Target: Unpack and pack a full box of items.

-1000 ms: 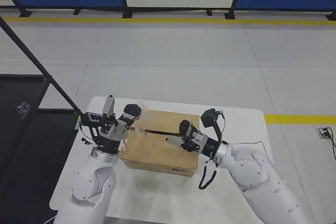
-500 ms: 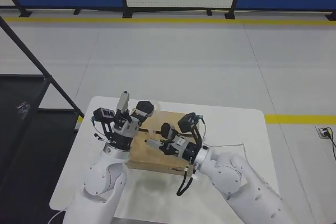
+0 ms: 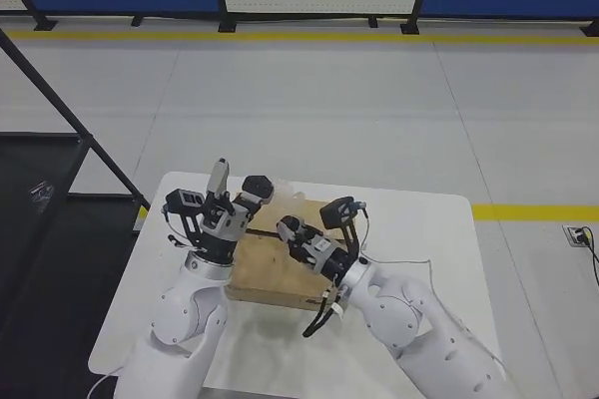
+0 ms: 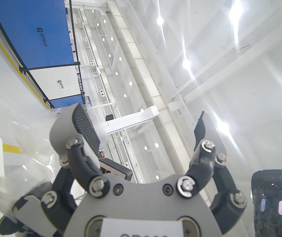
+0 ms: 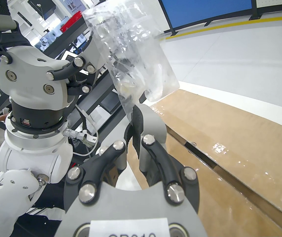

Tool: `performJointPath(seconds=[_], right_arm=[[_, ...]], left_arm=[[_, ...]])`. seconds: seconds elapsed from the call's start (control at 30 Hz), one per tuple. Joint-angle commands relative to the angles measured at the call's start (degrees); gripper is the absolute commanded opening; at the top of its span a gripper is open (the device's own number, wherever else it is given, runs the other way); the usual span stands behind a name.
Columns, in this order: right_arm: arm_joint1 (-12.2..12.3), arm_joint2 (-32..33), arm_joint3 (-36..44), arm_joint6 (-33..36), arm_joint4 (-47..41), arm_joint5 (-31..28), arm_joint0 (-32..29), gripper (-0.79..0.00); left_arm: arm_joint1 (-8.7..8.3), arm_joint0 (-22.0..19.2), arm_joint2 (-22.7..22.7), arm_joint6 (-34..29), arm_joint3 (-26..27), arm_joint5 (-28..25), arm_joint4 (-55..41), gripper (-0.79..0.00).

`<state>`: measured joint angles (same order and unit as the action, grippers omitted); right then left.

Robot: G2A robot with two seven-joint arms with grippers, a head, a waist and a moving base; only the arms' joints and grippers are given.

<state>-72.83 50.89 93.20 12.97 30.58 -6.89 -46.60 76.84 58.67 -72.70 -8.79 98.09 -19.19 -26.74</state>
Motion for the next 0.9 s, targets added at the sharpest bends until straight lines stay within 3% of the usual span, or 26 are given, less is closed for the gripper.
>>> performJointPath(seconds=[0.0, 0.27, 0.5, 0.87], right_arm=[[0.0, 0.6, 0.1, -0.1, 0.2, -0.3, -0.4, -0.785], [0.4, 4.6, 1.8, 0.6, 2.3, 0.9, -2.2, -0.785], [0.9, 8.1, 4.0, 6.9, 4.4, 2.2, -2.2, -0.785], [1.7, 12.6, 5.3, 16.7, 5.5, 0.5, -0.5, -0.785]], left_arm=[[0.07, -0.1, -0.1, 0.1, -0.2, -0.1, 0.1, 0.0], [-0.05, 0.8, -1.2, -2.2, -1.0, -0.1, 3.3, 0.0], [-0.64, 3.2, -4.1, -6.7, 0.0, -0.8, 5.0, 0.0], [-2.19, 9.7, -12.3, -13.5, 2.9, -1.1, 7.3, 0.0]])
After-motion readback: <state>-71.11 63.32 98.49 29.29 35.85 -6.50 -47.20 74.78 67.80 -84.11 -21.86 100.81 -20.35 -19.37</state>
